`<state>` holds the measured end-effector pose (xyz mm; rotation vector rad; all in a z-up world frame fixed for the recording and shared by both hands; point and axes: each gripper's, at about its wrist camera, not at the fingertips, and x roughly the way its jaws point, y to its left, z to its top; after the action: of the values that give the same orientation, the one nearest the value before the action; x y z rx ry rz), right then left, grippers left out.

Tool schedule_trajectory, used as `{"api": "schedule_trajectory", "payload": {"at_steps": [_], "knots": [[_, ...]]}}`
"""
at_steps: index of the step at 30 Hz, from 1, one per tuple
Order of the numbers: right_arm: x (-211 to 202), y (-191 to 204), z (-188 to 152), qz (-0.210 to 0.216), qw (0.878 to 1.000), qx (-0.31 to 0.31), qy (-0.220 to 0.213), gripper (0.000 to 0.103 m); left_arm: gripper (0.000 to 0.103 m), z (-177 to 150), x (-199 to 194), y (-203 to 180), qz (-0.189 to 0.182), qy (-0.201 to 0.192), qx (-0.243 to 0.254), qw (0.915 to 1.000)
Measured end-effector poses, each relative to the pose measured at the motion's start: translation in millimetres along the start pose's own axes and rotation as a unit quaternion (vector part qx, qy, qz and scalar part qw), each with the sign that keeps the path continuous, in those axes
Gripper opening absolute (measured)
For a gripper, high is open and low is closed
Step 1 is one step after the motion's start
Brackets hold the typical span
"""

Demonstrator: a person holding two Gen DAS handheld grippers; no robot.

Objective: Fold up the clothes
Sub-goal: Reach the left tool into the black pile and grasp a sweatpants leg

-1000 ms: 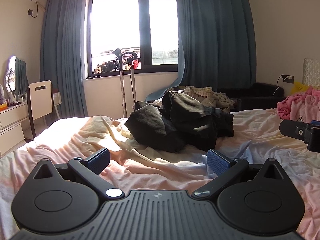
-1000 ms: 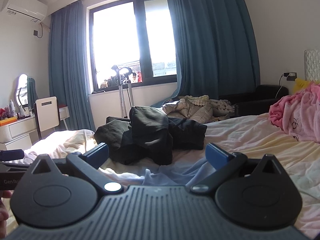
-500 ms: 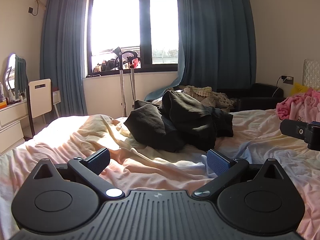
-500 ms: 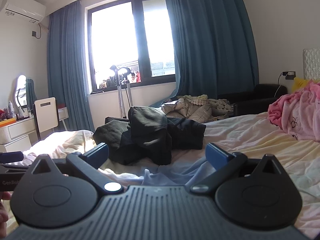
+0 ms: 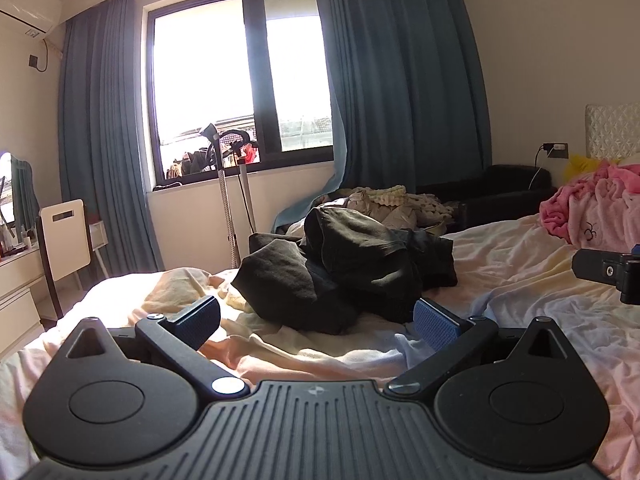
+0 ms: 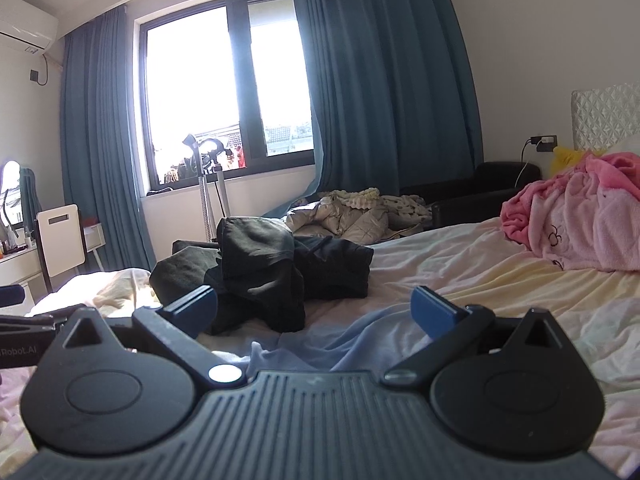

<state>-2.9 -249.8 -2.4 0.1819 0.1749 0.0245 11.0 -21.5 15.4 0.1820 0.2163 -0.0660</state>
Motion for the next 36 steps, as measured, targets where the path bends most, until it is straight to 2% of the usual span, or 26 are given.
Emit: {"api": "schedule_trajectory", "payload": {"at_steps": [5, 7, 9, 13, 19, 21, 24, 26, 29, 30, 32, 33, 34, 35, 36], "knots": [[4.6, -16.4, 3.5, -0.019, 0.999, 0.03, 0.009, 0.103, 0.103, 18.1, 54.5, -35.3, -0.064, 0.009, 0.063, 0.9959], [8.8, -22.1, 3.1, -0.026, 0.999, 0.039, 0.015, 0.103, 0.103, 22.5, 85.6, -50.0, -0.085, 0.022, 0.07, 0.9936], [15.2, -27.9, 0.8, -0.031, 0.998, 0.047, 0.022, 0.103, 0.103, 25.1, 120.7, -61.3, -0.099, 0.048, 0.054, 0.9925], [31.8, -38.1, -7.1, -0.039, 0.997, 0.062, 0.038, 0.103, 0.102, 19.9, 204.2, -80.2, -0.068, 0.098, -0.005, 0.9929], [57.6, -52.1, -22.6, -0.054, 0.995, 0.068, 0.042, 0.103, 0.101, 0.2, 300.5, -114.3, -0.037, 0.154, -0.007, 0.9874], [66.0, -56.3, -29.8, -0.066, 0.994, 0.074, 0.04, 0.103, 0.101, -6.7, 322.9, -117.1, -0.034, 0.168, -0.025, 0.9849], [82.3, -59.5, -39.9, -0.079, 0.993, 0.073, 0.055, 0.103, 0.101, -16.3, 350.5, -118.2, 0.001, 0.189, -0.041, 0.9811], [85.2, -60.5, -41.3, -0.073, 0.992, 0.08, 0.057, 0.103, 0.101, -22.2, 369.1, -118.1, 0.026, 0.207, -0.043, 0.9771], [81.0, -59.1, -41.6, -0.068, 0.993, 0.082, 0.051, 0.103, 0.1, -26.3, 385.8, -118.2, 0.048, 0.208, -0.046, 0.9758], [80.2, -58.6, -42.3, -0.067, 0.993, 0.082, 0.051, 0.103, 0.097, -26.4, 388.8, -120.5, 0.057, 0.207, -0.043, 0.9758], [79.6, -57.7, -44.6, -0.065, 0.993, 0.08, 0.052, 0.103, 0.07, -22.2, 388.4, -126.4, 0.072, 0.2, -0.035, 0.9765], [80.2, -57.4, -46.2, -0.065, 0.993, 0.078, 0.053, 0.103, 0.062, -18.6, 386.3, -127.2, 0.072, 0.199, -0.038, 0.9766], [81.6, -56.7, -47.7, -0.066, 0.993, 0.075, 0.055, 0.103, 0.045, -14.3, 383.4, -126.5, 0.067, 0.2, -0.045, 0.9764], [82.7, -55.9, -48.9, -0.066, 0.993, 0.073, 0.058, 0.103, 0.032, -8.9, 378.8, -123.3, 0.064, 0.2, -0.053, 0.9763], [83.1, -54.9, -49.6, -0.065, 0.994, 0.071, 0.058, 0.103, 0.027, -2.6, 373.1, -118.5, 0.061, 0.199, -0.061, 0.9762]]}}
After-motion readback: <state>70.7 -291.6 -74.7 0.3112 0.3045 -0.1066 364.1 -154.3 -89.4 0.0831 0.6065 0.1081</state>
